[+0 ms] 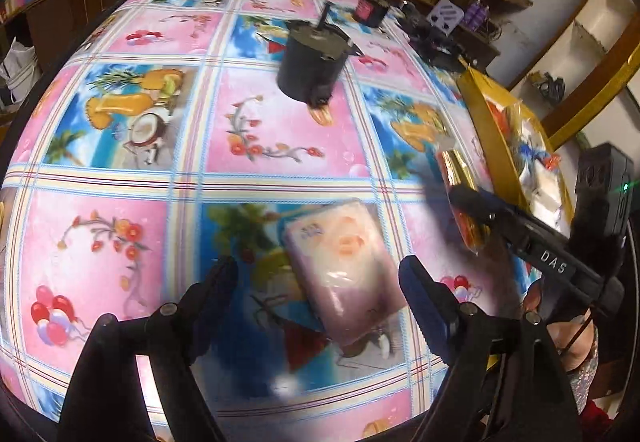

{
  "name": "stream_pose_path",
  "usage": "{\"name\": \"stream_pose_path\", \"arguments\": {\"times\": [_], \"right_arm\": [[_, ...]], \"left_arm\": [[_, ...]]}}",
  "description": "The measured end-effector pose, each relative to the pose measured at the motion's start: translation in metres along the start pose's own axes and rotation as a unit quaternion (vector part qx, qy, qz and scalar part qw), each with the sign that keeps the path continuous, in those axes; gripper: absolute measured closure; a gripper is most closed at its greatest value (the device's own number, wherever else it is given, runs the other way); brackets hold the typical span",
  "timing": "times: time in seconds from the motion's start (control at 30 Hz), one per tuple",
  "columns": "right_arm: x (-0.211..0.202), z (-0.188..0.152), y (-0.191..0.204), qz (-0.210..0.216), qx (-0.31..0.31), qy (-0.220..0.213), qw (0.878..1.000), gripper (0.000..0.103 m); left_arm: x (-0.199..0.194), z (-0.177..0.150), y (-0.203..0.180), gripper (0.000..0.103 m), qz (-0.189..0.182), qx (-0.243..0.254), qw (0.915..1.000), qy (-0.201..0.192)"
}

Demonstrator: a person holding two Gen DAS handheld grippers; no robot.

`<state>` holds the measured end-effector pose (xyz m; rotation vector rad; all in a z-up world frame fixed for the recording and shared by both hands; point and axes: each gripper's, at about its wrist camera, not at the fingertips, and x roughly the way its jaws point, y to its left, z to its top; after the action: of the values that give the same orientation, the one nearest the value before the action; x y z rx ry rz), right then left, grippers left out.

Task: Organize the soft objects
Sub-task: 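Grasp the pink tissue pack with the left tool while the right tool holds the stick bag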

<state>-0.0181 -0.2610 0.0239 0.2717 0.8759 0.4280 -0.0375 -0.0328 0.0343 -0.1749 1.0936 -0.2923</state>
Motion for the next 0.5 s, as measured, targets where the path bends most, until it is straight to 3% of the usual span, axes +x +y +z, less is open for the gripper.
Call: {"name": "stream_pose_path", "arguments": {"times": [0.07,0.17,0.23,0.3,0.33,0.5], "right_arm": [[0.000,-0.001,-0.005,0.020,0.013,0.002,1.000,0.053],[-0.003,-0.002,-0.012,0.029,0.026,-0.001,0.999,0.053],[-0.005,-0.002,-0.015,0.041,0.031,-0.006,0.999,0.053],[-0.007,-0.002,-0.017,0.049,0.036,-0.010,0.998,0.053],[-0.008,-0.002,-0.018,0.052,0.038,-0.011,0.998,0.053],[-0.008,-0.002,-0.019,0.056,0.039,-0.011,0.998,0.053]], "left_arm": [[0.007,0.000,-0.008,0.017,0.030,-0.003,0.9995,0.004],[0.026,0.001,-0.016,0.015,0.037,-0.014,0.9989,0.023],[0.031,0.000,-0.027,0.015,0.078,0.006,0.9969,0.007],[0.036,0.000,-0.033,0.027,0.104,0.029,0.9941,0.000],[0.036,0.000,-0.034,0.039,0.118,0.035,0.9923,-0.011],[0.035,0.016,-0.016,0.042,0.110,0.019,0.9933,-0.028]]}}
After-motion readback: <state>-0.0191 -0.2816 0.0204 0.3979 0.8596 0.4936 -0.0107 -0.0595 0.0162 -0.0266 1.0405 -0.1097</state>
